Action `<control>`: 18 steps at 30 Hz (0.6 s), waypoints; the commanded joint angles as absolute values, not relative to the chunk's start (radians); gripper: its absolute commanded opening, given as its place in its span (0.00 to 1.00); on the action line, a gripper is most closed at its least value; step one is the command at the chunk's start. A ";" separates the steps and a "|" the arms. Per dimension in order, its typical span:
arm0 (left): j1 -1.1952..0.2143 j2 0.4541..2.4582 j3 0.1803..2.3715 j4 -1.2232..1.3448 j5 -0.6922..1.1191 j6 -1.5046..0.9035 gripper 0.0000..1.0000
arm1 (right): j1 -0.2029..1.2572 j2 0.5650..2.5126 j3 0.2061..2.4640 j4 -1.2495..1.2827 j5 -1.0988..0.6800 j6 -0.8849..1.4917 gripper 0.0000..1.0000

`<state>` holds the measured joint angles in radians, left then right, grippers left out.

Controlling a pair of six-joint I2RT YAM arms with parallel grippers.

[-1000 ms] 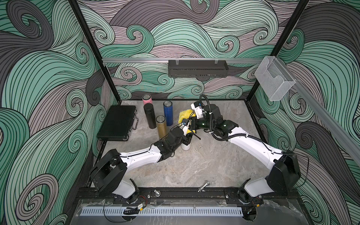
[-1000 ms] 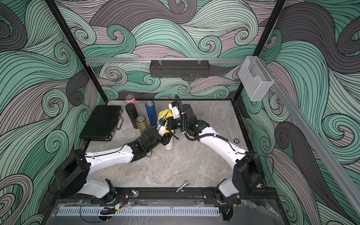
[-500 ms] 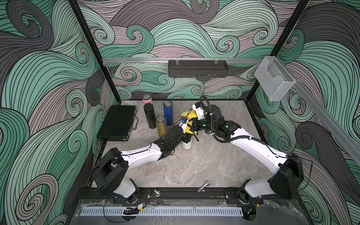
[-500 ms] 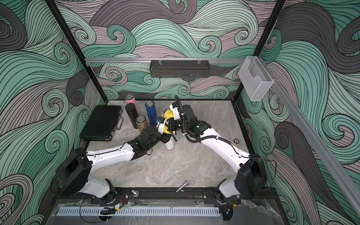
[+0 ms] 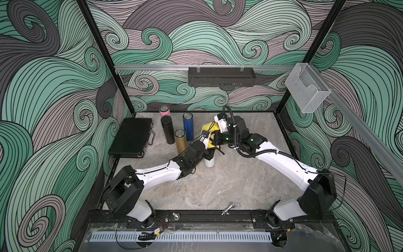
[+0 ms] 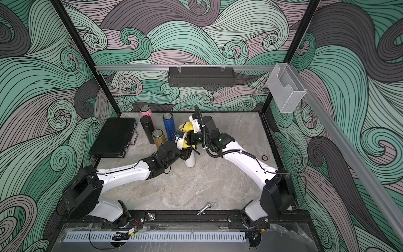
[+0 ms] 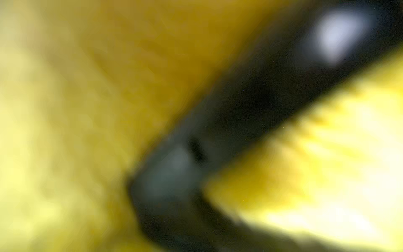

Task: Wipe the surface of the thermos
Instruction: Wipe the dirt from the surface of the thermos.

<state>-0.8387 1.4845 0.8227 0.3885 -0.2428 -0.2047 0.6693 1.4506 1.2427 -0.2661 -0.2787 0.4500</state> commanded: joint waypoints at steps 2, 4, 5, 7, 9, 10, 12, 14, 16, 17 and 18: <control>-0.844 1.508 0.853 0.353 -0.218 -0.201 0.00 | 0.712 1.349 1.187 -0.354 -0.370 0.458 0.00; -0.845 1.514 0.858 0.352 -0.206 -0.193 0.00 | 0.713 1.316 1.175 -0.391 -0.338 0.459 0.00; -0.845 1.514 0.860 0.350 -0.201 -0.192 0.00 | 0.713 1.305 1.169 -0.385 -0.324 0.459 0.00; -0.845 1.516 0.862 0.351 -0.188 -0.188 0.00 | 0.713 1.304 1.168 -0.365 -0.295 0.454 0.00; -0.847 1.515 0.864 0.349 -0.176 -0.187 0.00 | 0.709 1.329 1.199 -0.328 -0.277 0.434 0.00; -0.846 1.514 0.862 0.349 -0.171 -0.186 0.00 | 0.706 1.345 1.216 -0.318 -0.269 0.424 0.00; -0.848 1.505 0.857 0.349 -0.163 -0.187 0.00 | 0.694 1.389 1.263 -0.300 -0.255 0.416 0.00; -0.848 1.499 0.853 0.349 -0.150 -0.187 0.00 | 0.685 1.433 1.303 -0.282 -0.259 0.401 0.00; -0.848 1.494 0.850 0.349 -0.146 -0.186 0.00 | 0.678 1.471 1.330 -0.272 -0.265 0.399 0.00; -0.849 1.493 0.851 0.350 -0.148 -0.187 0.00 | 0.678 1.487 1.340 -0.276 -0.272 0.392 0.00; -0.848 1.491 0.851 0.348 -0.154 -0.187 0.00 | 0.678 1.495 1.342 -0.282 -0.266 0.392 0.00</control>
